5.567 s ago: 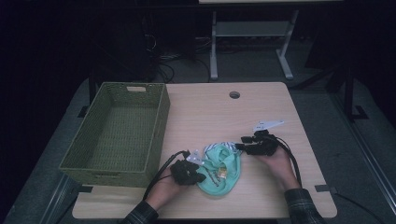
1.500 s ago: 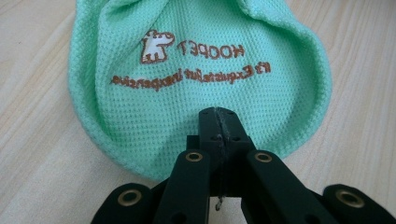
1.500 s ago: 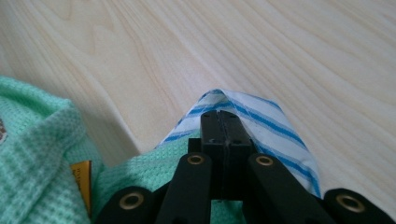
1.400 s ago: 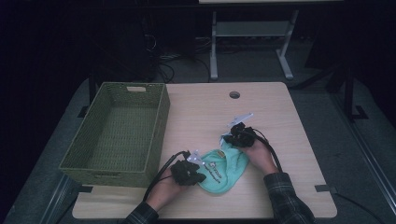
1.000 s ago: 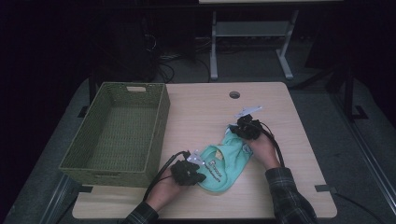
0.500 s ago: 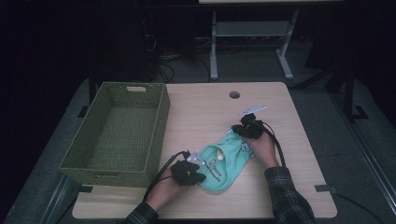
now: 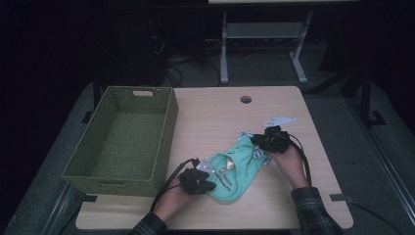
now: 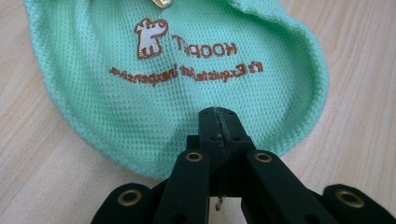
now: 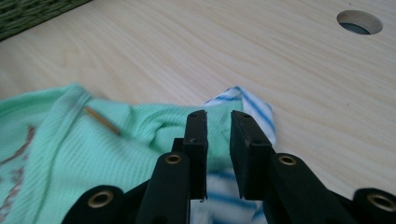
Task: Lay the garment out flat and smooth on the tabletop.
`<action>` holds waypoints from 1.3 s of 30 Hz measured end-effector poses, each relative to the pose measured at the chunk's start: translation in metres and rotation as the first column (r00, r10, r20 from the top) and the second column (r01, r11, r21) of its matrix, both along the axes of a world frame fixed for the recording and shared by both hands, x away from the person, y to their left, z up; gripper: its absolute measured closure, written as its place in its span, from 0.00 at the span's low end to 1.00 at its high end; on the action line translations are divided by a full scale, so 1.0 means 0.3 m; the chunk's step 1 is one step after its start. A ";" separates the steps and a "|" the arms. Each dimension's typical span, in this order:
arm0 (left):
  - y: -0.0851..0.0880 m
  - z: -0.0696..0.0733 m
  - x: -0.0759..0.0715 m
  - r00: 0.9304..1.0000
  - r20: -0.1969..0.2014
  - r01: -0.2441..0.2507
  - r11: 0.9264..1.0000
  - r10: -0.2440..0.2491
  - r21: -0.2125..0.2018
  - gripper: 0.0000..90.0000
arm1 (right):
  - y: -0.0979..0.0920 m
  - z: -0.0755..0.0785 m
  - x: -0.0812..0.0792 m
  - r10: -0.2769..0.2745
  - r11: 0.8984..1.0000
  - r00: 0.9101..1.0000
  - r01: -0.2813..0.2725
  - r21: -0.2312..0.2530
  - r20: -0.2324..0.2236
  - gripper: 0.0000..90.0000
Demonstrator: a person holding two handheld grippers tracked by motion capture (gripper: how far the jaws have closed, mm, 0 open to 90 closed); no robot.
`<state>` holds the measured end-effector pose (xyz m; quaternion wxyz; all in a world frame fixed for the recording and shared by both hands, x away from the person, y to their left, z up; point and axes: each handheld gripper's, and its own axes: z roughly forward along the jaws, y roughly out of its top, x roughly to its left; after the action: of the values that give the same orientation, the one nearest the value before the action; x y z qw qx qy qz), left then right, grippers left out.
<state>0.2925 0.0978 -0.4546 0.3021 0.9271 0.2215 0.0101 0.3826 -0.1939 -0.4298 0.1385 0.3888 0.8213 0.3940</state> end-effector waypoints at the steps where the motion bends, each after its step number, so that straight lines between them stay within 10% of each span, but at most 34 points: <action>1: 0.000 0.000 0.000 1.000 -0.001 -0.001 1.000 0.001 -0.001 0.99 | -0.005 0.002 -0.010 0.002 1.000 1.000 -0.002 -0.002 0.002 0.85; 17: 0.001 -0.001 0.001 1.000 -0.006 -0.005 1.000 0.005 -0.006 0.99 | -0.022 -0.051 -0.204 0.066 0.998 0.995 -0.066 0.002 -0.075 0.81; 25: 0.001 -0.001 0.002 1.000 -0.007 -0.001 1.000 0.001 -0.006 0.99 | 0.017 -0.116 -0.201 0.050 0.997 0.991 -0.057 -0.058 -0.121 0.78; 29: 0.001 -0.001 0.002 1.000 -0.007 -0.001 1.000 0.001 -0.007 0.99 | 0.025 -0.119 -0.203 0.051 0.993 0.995 -0.060 -0.106 -0.087 0.98; 39: -0.006 0.000 -0.005 1.000 0.000 -0.029 1.000 0.029 -0.004 0.99 | -0.028 -0.072 -0.262 0.056 0.994 0.998 -0.060 -0.088 -0.042 1.00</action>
<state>0.2911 0.0959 -0.4547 0.3040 0.9232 0.2349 0.0142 0.3039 -0.2024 -0.4513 0.1279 0.3659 0.8515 0.3531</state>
